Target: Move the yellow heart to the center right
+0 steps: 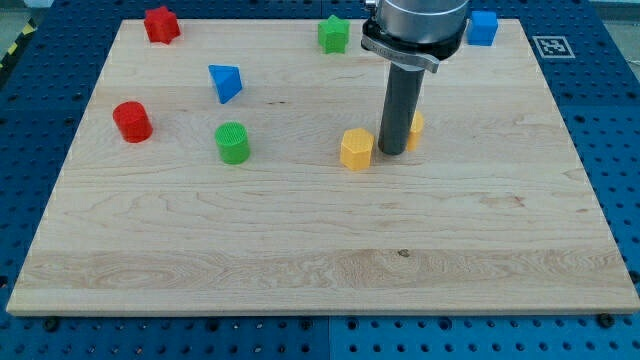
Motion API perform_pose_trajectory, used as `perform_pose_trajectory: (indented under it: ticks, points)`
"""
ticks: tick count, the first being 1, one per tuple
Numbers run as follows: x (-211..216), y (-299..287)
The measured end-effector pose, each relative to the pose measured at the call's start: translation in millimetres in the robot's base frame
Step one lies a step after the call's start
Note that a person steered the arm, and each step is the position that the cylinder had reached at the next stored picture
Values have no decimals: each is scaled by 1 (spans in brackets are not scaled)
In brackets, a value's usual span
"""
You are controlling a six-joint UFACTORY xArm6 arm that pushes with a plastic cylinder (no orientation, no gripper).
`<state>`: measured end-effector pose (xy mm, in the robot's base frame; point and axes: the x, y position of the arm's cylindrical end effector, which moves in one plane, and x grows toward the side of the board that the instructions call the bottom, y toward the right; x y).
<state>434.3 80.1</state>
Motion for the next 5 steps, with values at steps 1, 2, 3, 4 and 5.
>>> perform_pose_trajectory:
  ticks: [1,2,3,4,5]
  points:
    - [-8,1]
    - [-24,1]
    - [-25,11]
    - [-25,27]
    - [-26,30]
